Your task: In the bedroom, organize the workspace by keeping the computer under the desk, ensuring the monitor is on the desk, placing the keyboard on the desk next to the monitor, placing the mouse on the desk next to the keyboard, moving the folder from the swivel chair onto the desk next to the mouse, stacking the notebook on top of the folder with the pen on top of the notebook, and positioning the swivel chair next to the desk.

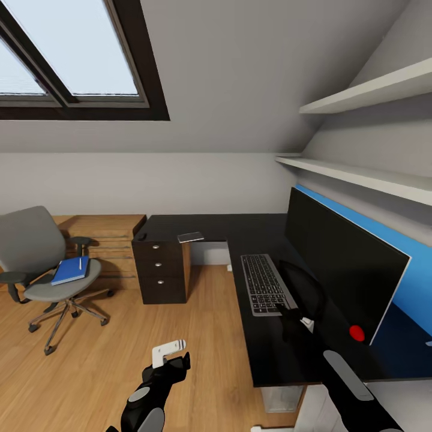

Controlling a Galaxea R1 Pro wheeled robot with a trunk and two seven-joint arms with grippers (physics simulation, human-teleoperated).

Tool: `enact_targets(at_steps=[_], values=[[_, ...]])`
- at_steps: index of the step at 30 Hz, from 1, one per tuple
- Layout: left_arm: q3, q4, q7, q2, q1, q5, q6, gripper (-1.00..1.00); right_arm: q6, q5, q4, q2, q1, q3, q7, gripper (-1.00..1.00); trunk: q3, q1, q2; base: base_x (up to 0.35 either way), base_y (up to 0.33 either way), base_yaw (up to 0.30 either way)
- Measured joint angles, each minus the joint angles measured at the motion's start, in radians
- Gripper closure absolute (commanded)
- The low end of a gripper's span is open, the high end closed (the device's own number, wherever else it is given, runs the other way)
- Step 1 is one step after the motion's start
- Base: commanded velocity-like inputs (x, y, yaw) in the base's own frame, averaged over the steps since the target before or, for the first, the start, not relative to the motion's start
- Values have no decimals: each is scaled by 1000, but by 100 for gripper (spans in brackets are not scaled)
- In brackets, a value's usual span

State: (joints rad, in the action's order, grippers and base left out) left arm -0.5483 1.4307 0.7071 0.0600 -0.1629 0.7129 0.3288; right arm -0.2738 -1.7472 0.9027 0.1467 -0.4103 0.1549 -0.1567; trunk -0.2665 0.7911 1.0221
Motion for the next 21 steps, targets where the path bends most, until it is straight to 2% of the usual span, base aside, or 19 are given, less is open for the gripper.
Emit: enact_targets(at_steps=[8, 21], values=[[0, -1, 0, 0, 0, 0, 0, -100, 0, 1, 0, 1, 0, 0, 1, 100, 0, 0, 0, 72, 0, 0], [0, 0, 0, 0, 0, 0, 0, -100, 0, 1, 1, 1, 0, -1, 10, 100, 0, 0, 0, 6, 0, 0]])
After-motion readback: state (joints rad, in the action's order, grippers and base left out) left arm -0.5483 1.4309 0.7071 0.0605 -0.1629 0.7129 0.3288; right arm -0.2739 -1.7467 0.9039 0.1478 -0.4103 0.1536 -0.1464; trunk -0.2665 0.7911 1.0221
